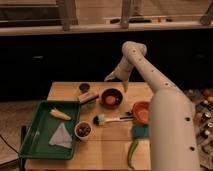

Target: Place apple in purple bowl

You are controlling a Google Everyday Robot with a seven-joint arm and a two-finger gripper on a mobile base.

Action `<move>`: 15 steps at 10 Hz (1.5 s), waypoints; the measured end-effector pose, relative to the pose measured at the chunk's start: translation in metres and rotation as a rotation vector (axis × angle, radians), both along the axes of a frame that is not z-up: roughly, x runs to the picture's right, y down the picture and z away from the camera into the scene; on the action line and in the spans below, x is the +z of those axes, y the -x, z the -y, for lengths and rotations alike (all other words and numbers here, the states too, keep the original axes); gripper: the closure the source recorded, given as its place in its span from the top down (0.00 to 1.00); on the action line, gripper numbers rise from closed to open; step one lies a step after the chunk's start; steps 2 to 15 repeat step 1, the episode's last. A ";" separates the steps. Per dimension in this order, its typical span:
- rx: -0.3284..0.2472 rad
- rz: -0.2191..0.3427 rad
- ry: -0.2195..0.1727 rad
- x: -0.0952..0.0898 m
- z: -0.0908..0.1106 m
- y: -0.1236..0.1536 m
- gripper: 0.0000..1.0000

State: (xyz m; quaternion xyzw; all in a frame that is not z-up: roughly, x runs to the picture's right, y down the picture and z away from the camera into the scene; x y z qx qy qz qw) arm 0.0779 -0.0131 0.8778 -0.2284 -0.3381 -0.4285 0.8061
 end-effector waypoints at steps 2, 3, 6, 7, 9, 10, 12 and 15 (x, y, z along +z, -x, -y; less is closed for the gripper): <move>0.000 0.000 0.000 0.000 0.000 0.000 0.80; 0.000 0.000 0.000 0.000 0.000 0.000 0.80; 0.000 0.000 0.000 0.000 0.000 0.000 0.80; 0.000 0.000 0.000 0.000 0.000 0.000 0.80; 0.000 0.000 0.000 0.000 0.000 0.000 0.80; 0.000 0.000 0.000 0.000 0.000 0.000 0.80; 0.000 0.000 0.000 0.000 0.000 0.000 0.80; 0.000 0.000 0.000 0.000 0.000 0.000 0.80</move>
